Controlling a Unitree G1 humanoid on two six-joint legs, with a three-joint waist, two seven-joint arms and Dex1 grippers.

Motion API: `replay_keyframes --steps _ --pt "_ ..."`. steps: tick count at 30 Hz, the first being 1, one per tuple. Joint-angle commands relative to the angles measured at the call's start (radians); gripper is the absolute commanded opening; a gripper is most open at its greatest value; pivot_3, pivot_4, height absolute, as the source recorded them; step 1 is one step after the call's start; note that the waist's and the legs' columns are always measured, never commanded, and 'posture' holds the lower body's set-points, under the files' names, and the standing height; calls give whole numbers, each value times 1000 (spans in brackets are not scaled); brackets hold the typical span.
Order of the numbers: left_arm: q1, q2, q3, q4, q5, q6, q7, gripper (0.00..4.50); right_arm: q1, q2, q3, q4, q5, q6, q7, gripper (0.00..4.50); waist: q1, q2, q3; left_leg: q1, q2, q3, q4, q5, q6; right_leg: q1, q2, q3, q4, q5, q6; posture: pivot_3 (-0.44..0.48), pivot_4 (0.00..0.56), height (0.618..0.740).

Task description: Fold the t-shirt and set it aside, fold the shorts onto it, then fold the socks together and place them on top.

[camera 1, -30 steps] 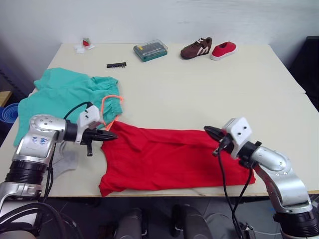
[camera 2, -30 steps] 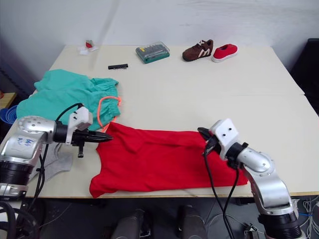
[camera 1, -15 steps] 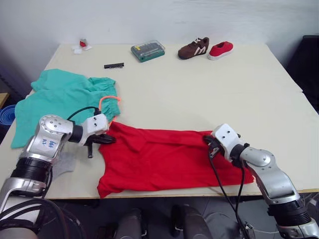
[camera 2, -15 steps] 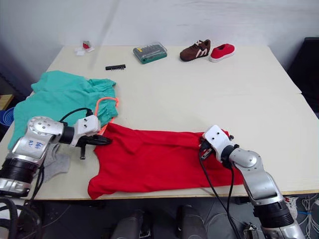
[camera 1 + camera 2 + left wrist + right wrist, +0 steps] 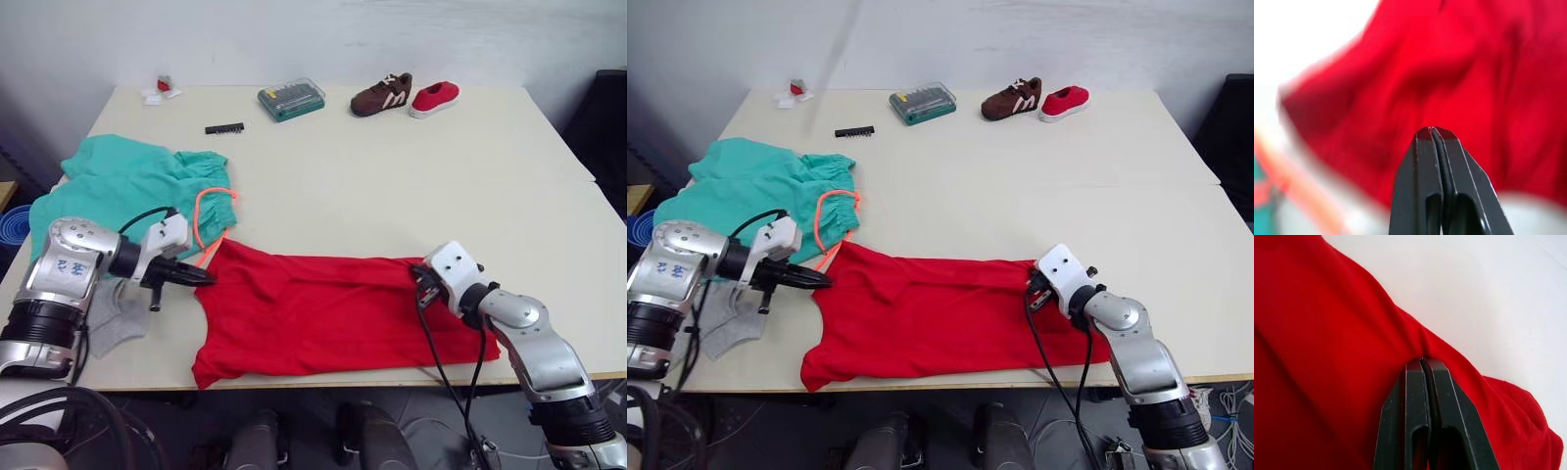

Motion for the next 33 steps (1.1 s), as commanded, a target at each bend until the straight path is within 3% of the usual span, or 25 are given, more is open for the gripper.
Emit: replay_keyframes --steps 1,4,7,11,14,17,23,26,33 --pt "-50 -67 59 -111 -107 123 51 34 -4 25 -81 -82 49 100 -39 38 -1 0 0 0 0 0 0 0 0 0 0 0 0 0 0 0 150 740" --pt "-97 -173 98 -221 -223 236 106 34 -35 20 -189 -226 136 303 -53 38 2 0 1 -2 0 0 0 1 0 -1 0 0 1 0 0 0 150 740" --pt "-104 -232 76 -256 -225 212 132 34 -27 -39 -234 -307 178 395 -19 38 2 0 1 -1 0 0 0 1 0 -1 0 0 0 0 0 0 150 740" --pt "-138 -282 -20 -179 -156 117 97 864 68 -116 -298 -398 264 384 90 0 3 0 1 0 1 0 -2 1 -2 0 3 0 -1 0 0 0 150 740" --pt "-177 -313 -69 -121 -123 44 61 1748 160 -133 -372 -451 316 364 135 584 5 0 1 0 0 0 -2 2 -2 -1 4 0 -1 0 0 0 150 740" --pt "-208 -333 -76 -76 -118 4 38 2684 223 -153 -394 -475 310 343 137 1570 12 0 1 -1 0 0 -1 1 -1 0 4 0 -2 0 0 0 150 740" --pt "-212 -325 -65 -80 -145 7 -19 4496 160 -164 -334 -434 304 334 108 3527 18 0 1 0 1 0 -1 1 -1 0 3 0 -3 0 0 0 150 740" --pt "-205 -324 -54 -101 -155 16 -20 4500 85 -186 -263 -368 281 320 116 4483 19 0 1 -1 1 0 -1 1 -1 0 3 0 -3 0 0 0 150 740" --pt "-167 -319 -36 -164 -159 9 8 4500 -181 -207 -11 -46 192 276 184 4483 19 0 1 -1 1 0 -1 1 -1 -1 3 0 -3 0 0 0 150 740"
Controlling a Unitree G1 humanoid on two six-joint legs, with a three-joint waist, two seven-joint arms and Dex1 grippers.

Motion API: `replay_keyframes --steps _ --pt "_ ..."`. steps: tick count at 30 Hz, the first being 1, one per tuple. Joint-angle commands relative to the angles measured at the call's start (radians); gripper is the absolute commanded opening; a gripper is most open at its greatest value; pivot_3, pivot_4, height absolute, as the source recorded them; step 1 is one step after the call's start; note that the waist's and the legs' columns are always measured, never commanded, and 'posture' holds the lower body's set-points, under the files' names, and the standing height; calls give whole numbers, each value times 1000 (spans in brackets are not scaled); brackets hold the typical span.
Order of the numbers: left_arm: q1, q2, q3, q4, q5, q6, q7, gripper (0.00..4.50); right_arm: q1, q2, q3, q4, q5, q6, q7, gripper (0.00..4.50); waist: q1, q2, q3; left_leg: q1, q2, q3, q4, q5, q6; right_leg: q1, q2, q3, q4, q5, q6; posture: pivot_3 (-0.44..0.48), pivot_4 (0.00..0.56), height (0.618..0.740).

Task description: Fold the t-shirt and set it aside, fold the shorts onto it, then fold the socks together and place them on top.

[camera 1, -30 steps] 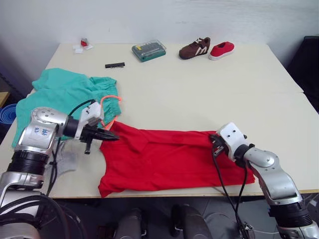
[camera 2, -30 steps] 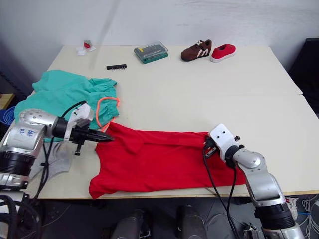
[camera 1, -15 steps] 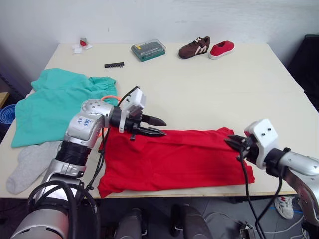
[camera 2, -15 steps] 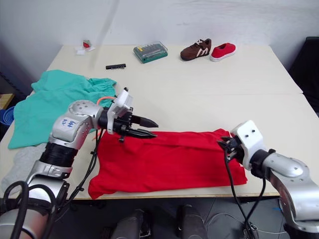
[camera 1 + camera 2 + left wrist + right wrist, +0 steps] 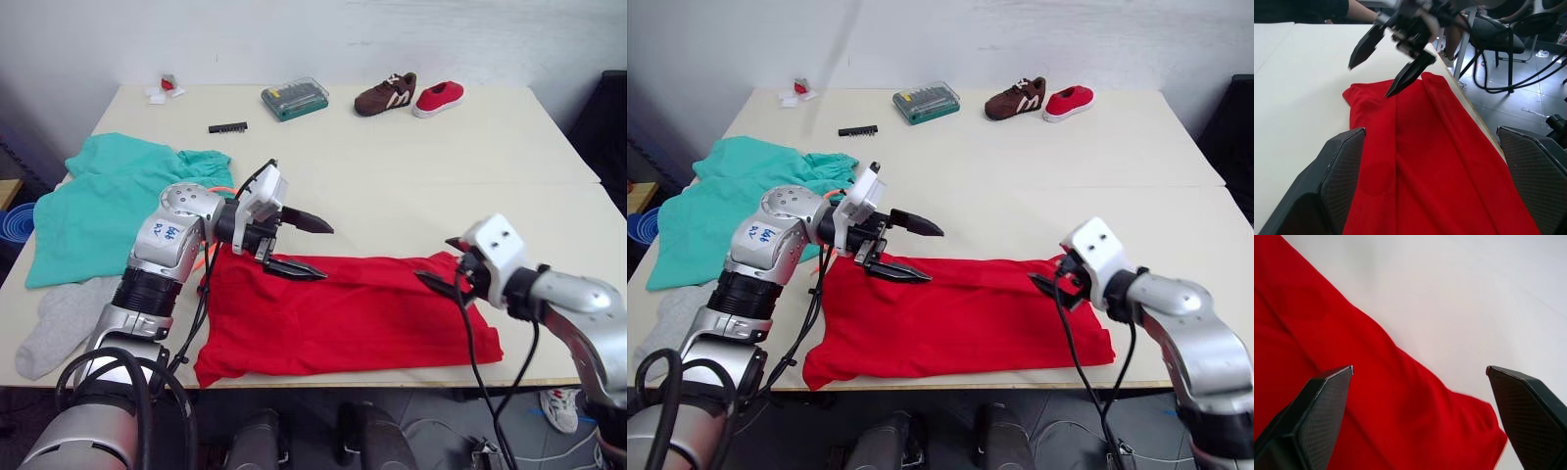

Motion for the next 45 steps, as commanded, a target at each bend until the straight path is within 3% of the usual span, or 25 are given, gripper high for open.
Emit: replay_keyframes --steps 1,5,7,12,22,25,30,36,45 --pt "17 13 23 -57 -9 -10 20 4500 -79 -4 67 119 -43 -41 29 4483 2 0 0 0 0 0 0 0 0 0 0 0 0 0 0 0 150 740" --pt "41 24 30 -86 -8 -8 46 4500 -146 -11 116 231 -65 -53 63 4310 3 0 0 -1 -1 0 1 0 1 0 -1 -1 -1 0 0 0 150 740" --pt "51 30 33 -97 -8 -8 56 4500 -159 -30 139 258 -78 -62 96 3853 3 0 0 -2 -1 0 1 1 1 0 -1 -1 -2 1 1 0 150 740" --pt "65 45 36 -107 -6 -13 73 4500 -177 -55 172 280 -79 -50 182 2138 2 0 0 -1 0 0 1 1 1 0 -1 -1 -2 1 1 0 150 740" --pt "63 47 27 -105 -1 -34 89 4500 -236 -17 225 415 -148 -110 190 2138 0 0 0 0 0 1 2 1 1 1 -1 -1 -1 1 1 0 150 740" --pt "59 46 25 -100 2 -42 89 4500 -244 -22 243 437 -169 -134 200 1554 0 0 0 0 0 1 2 1 1 1 -1 -1 -1 1 1 0 150 740" --pt "52 47 25 -88 8 -53 92 4500 -270 -22 262 461 -195 -168 221 11 0 0 0 0 0 1 2 1 1 1 -1 -1 0 1 1 0 150 740" --pt "46 37 51 -73 17 -76 145 4500 -530 58 357 783 -340 -406 207 11 -21 0 0 0 0 2 3 1 1 1 -2 0 1 2 0 0 150 740" --pt "62 38 82 -98 7 -63 213 4500 -843 267 373 1379 -477 -811 78 11 -31 2 1 0 1 3 0 3 -1 -1 0 0 3 2 0 0 150 740"
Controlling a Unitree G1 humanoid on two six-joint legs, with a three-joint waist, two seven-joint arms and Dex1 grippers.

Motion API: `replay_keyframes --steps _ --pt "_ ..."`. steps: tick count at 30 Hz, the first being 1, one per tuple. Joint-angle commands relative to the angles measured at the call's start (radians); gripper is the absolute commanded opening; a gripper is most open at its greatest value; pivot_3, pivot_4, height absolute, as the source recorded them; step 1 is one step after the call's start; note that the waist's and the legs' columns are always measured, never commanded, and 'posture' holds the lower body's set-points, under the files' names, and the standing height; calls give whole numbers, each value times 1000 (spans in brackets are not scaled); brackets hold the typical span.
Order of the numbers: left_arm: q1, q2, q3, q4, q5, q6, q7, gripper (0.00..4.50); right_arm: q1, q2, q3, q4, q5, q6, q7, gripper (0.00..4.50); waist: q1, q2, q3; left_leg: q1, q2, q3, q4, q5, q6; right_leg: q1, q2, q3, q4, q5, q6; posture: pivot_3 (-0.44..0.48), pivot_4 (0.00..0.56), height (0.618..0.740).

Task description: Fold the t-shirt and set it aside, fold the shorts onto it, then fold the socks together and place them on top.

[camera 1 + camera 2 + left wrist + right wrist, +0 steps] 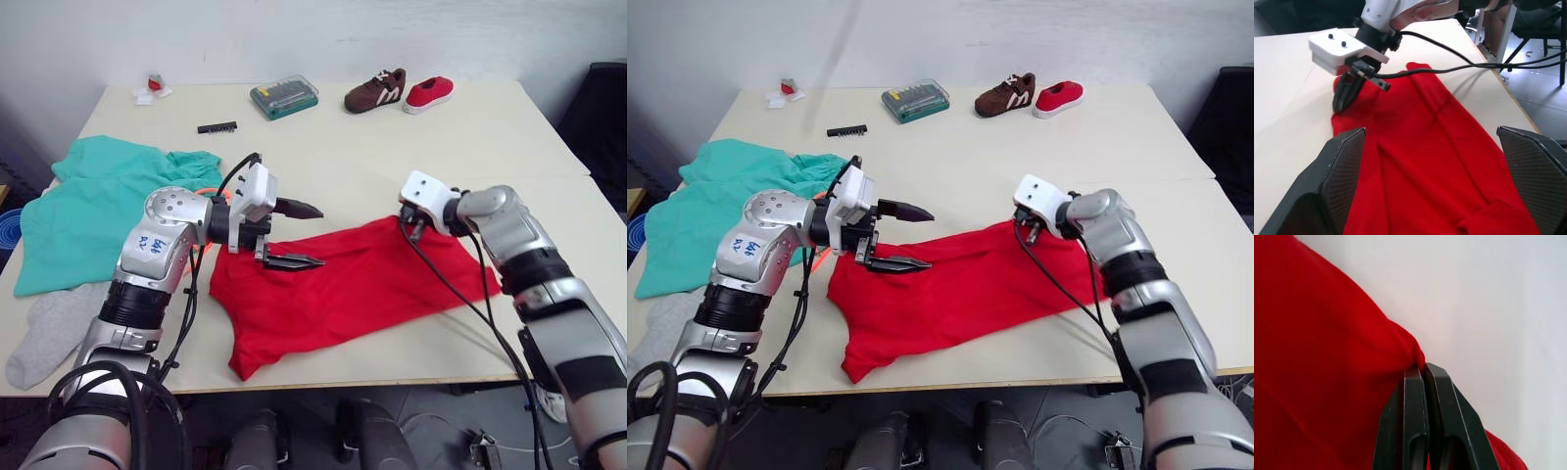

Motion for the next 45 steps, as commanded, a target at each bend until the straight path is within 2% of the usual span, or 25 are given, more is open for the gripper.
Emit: replay_keyframes --steps 1,7,10,12,13,16,21,24,27,29,32,35,37,42,45 --pt "-1 2 42 -27 -13 2 34 4500 -73 40 -26 150 -28 -162 -64 11 0 0 0 0 0 0 0 0 0 0 0 0 0 0 0 0 150 740" --pt "8 7 63 -15 -7 -1 67 4500 -115 48 -35 272 -82 -266 -126 11 3 1 0 0 0 0 0 0 0 0 0 0 0 0 0 0 150 740" --pt "1 5 67 23 7 -17 80 4500 -107 26 -62 259 -72 -276 -107 630 3 1 0 0 0 0 0 0 0 0 0 1 1 0 0 0 150 740" --pt "-19 5 65 86 29 -46 85 4500 -88 2 -89 206 -54 -272 -107 1297 3 1 1 0 0 0 0 0 0 0 0 0 1 0 0 0 150 740" --pt "-42 6 61 148 51 -77 85 4500 -59 -22 -118 130 -33 -245 -103 1645 4 1 1 0 0 0 0 0 0 0 0 1 1 0 0 0 150 740" --pt "-128 6 48 338 106 -156 73 4500 113 -90 -239 -270 64 -9 -63 2729 10 1 1 -1 0 -1 0 0 0 0 0 0 0 0 0 0 150 740" --pt "-275 -2 8 670 204 -310 5 4500 495 -169 -488 -1028 200 587 -81 4449 24 1 1 -3 0 -3 -1 0 0 0 0 -3 -1 0 0 0 150 740" --pt "-328 -16 -28 822 268 -384 -35 4500 703 -184 -617 -1351 241 863 -104 4479 32 1 1 -3 0 -3 -1 -1 1 0 0 -3 -5 0 0 0 150 740" --pt "-359 -35 -54 929 328 -444 -45 4500 849 -159 -709 -1555 263 1049 -142 4479 32 1 1 -2 0 -3 -1 -5 3 0 -1 -3 -7 0 0 0 150 740" --pt "-375 -50 -61 984 359 -469 -38 4500 897 -78 -772 -1651 281 1179 -187 4479 31 1 1 -2 0 -3 0 -6 5 0 -1 -3 -7 0 -1 0 150 740" --pt "-393 -70 -59 1041 386 -488 -19 4500 977 39 -798 -1764 297 1293 -238 4479 35 0 1 -2 0 -5 0 -6 5 0 -1 -5 -6 0 -1 0 150 740" --pt "-403 -82 -54 1076 408 -497 3 4500 959 204 -825 -1796 297 1386 -315 4479 31 0 1 -3 0 -4 -1 -5 5 -1 -1 -5 -6 0 -1 0 150 740" --pt "-408 -87 -49 1089 418 -497 14 4500 946 271 -829 -1797 298 1410 -352 4479 32 0 1 -3 -1 -4 0 -5 5 0 -1 -5 -6 0 -1 0 150 740" --pt "-411 -100 -40 1104 434 -496 14 4500 910 350 -828 -1709 287 1370 -447 4479 32 0 1 -3 -1 -4 0 -5 5 -1 -1 -5 -7 0 -1 0 150 740" --pt "-404 -110 -42 1106 449 -492 14 3938 847 420 -846 -1614 296 1356 -493 4500 30 0 1 -3 -1 -4 0 -5 5 -1 -1 -5 -6 0 -1 0 150 740"
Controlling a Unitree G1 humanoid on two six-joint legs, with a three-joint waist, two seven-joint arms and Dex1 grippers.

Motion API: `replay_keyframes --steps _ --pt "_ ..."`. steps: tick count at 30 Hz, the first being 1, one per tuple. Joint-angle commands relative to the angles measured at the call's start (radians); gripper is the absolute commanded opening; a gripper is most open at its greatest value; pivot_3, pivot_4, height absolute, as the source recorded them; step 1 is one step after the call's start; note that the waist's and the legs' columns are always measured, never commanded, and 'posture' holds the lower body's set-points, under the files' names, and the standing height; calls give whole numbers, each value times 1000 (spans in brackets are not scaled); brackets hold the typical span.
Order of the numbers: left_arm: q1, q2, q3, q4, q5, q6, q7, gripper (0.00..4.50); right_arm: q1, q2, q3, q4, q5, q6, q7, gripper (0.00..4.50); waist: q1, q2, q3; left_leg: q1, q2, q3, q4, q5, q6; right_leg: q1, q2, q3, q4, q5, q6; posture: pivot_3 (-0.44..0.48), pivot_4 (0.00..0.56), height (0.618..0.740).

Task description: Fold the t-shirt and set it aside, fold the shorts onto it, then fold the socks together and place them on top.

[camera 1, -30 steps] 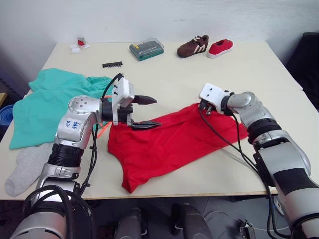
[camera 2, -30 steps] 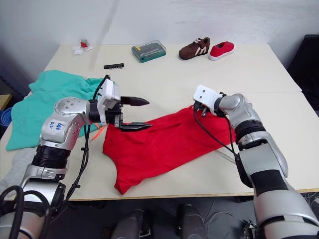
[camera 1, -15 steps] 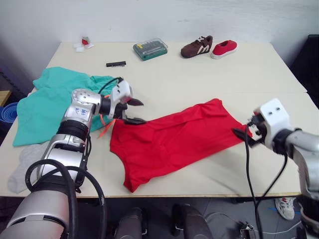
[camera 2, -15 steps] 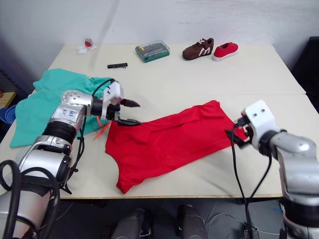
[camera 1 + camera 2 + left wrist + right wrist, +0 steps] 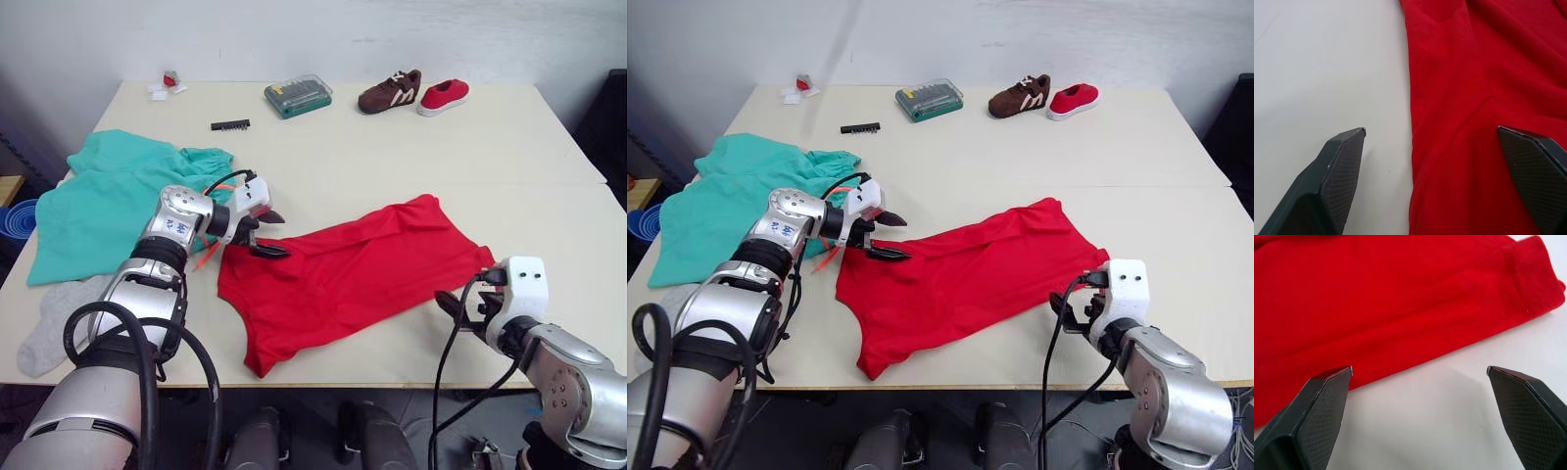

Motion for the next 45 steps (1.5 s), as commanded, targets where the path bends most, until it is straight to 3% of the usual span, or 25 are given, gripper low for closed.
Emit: replay_keyframes --steps 1,7,12,17,20,26,30,40,45 --pt "-19 -6 9 0 14 -3 -9 3605 -47 43 -27 70 8 -38 -52 4500 0 0 0 0 0 0 0 0 0 0 0 0 0 0 0 0 150 740" --pt "-12 -6 9 -3 28 4 -32 1625 -89 74 -33 189 32 -117 -94 4500 -11 -1 0 0 0 0 0 1 -1 0 0 0 0 0 0 0 150 740" --pt "-3 -6 5 -8 43 13 -49 0 -89 80 -34 242 54 -160 -122 2772 -24 -2 -1 1 0 0 0 0 -1 1 0 0 0 0 0 0 150 740" --pt "15 -4 9 -30 39 22 -91 0 -78 40 0 268 67 -207 -125 919 -30 -2 -1 1 1 0 -1 1 -2 1 1 0 0 0 0 0 150 740" --pt "36 4 11 -56 32 33 -120 0 -85 9 25 298 79 -235 -118 32 -32 -2 -1 1 1 0 -1 1 -2 1 1 1 0 0 0 0 150 740" --pt "129 24 20 -216 -9 121 -196 0 -148 -80 72 422 99 -306 -91 32 -34 -2 -1 2 1 0 -1 1 -2 1 1 2 0 0 0 0 150 740" --pt "289 40 28 -534 -80 310 -218 0 -250 -182 166 628 82 -433 -34 32 -45 -2 -1 2 1 1 -1 1 -2 1 0 3 1 0 0 0 150 740" --pt "584 48 21 -1220 -207 785 -42 0 -610 -269 361 1265 -12 -796 58 32 -50 -2 -1 4 1 2 -1 3 -4 1 0 5 4 0 0 0 150 740" --pt "656 44 29 -1394 -262 925 62 0 -731 -235 421 1486 -53 -932 82 32 -53 -1 -1 4 1 3 -1 5 -5 1 0 6 5 0 0 0 150 740"
